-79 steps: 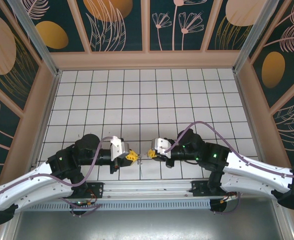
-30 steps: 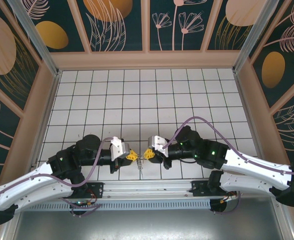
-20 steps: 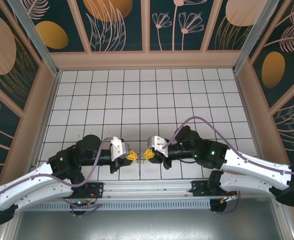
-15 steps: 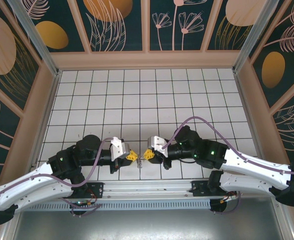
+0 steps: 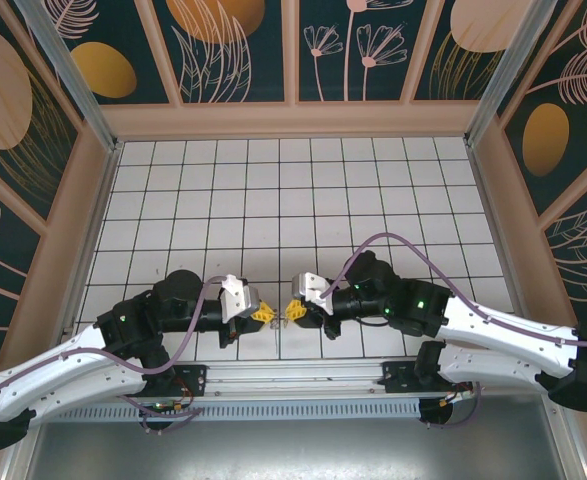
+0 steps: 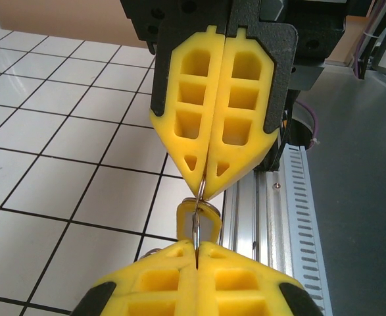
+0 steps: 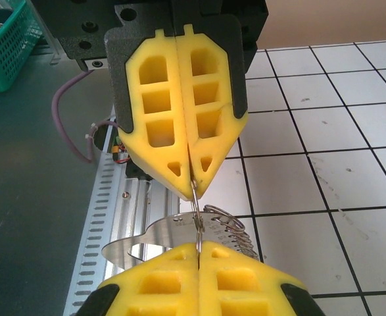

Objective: Put the keys on the keyring

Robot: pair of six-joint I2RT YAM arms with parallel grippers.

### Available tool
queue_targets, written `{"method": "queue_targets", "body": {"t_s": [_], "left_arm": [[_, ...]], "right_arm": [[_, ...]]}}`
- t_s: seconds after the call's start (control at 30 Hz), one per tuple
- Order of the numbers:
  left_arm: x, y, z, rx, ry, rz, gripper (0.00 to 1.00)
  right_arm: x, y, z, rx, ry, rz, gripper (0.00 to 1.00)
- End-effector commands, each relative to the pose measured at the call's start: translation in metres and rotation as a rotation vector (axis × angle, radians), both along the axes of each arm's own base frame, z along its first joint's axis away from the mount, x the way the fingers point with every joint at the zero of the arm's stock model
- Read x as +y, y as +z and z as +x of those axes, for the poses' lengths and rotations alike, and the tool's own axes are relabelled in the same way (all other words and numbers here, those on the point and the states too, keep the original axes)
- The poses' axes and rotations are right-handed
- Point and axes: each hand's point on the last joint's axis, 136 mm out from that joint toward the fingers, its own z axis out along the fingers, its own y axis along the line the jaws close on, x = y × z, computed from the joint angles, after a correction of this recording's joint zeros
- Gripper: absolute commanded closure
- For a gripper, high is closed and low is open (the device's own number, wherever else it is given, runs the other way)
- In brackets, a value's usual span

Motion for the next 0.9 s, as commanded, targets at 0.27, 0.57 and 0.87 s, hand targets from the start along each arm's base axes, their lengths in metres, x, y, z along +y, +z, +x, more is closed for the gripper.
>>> {"method": "queue_targets", "body": {"t_s": [0.27,0.57,0.87], "left_arm": [[-0.0043,0.0134,0.0010,-0.043,-0.013,-0.055,1.00],[-0.0055,0.0150,0.0017,-0.040,-0.012,-0.058,1.00],[-0.0082,0.0133,0.0048,-0.029,-0.002,-0.043,1.00]], "right_arm": [[0.0124,0.0328,-0.0077,0.002,0.052,0.110,1.00],[0.0145,0.0330,-0.0076,0.008,0.052,0.121,1.00],[0.0153,0.0309,-0.0073,0.012,0.051,0.123,1.00]]}}
